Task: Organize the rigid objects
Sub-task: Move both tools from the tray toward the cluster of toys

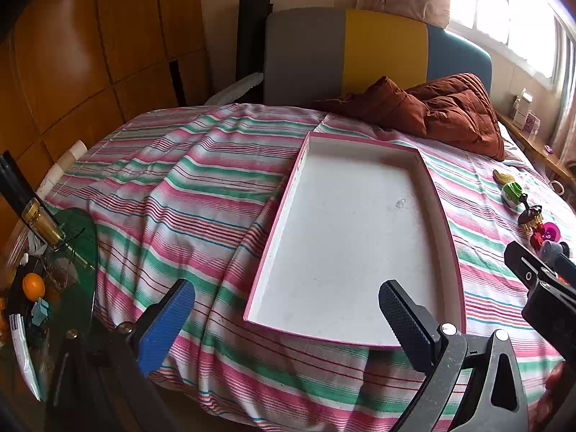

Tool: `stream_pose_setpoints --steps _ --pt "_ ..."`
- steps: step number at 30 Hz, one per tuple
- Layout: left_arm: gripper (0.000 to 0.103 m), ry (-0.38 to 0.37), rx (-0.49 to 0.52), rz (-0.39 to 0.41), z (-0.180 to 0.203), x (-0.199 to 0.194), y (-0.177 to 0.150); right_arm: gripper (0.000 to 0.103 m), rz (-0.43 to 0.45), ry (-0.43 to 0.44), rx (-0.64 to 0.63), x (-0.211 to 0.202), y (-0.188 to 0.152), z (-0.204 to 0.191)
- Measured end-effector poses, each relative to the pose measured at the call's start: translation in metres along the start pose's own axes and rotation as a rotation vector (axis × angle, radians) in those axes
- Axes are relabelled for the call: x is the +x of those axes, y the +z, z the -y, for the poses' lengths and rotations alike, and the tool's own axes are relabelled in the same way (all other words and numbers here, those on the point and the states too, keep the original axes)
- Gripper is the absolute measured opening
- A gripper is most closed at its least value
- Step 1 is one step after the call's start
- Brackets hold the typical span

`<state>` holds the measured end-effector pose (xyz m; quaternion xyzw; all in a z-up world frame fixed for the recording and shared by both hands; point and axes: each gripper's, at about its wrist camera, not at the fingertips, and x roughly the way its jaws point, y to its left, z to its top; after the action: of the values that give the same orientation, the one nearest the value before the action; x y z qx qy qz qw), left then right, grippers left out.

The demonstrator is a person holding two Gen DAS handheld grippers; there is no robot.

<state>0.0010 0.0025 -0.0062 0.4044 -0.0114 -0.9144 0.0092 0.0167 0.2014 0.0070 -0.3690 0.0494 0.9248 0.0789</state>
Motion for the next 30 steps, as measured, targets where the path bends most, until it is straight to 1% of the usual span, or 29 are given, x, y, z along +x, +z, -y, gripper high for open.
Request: stream_pose_setpoints --steps 8,15,22,24,26,30 --pt "0.103 0.013 0.005 -0.012 0.0 0.003 -0.002 0.1 -0.013 0.021 0.028 0.0 -0.002 0.006" --pt "0.103 0.02 0.018 -0.006 0.003 0.002 -0.003 0.1 -0.017 0.01 0.037 -0.002 -0.002 0.011" --pt "0.103 0.034 0.056 0.001 0.008 -0.001 -0.004 0.1 -0.04 -0.018 0.05 0.001 0.001 0.029" --pt "0.103 0.013 0.056 -0.003 0.009 -0.002 -0.005 0.099 -0.044 -0.027 0.052 0.002 0.001 0.036" --pt "0.103 -0.024 0.052 -0.015 0.01 -0.003 -0.005 0.095 -0.044 -0.045 0.055 0.001 0.001 0.045" --pt "0.103 -0.099 0.062 -0.025 0.018 -0.004 -0.009 0.095 -0.042 -0.065 0.067 -0.001 -0.001 0.063"
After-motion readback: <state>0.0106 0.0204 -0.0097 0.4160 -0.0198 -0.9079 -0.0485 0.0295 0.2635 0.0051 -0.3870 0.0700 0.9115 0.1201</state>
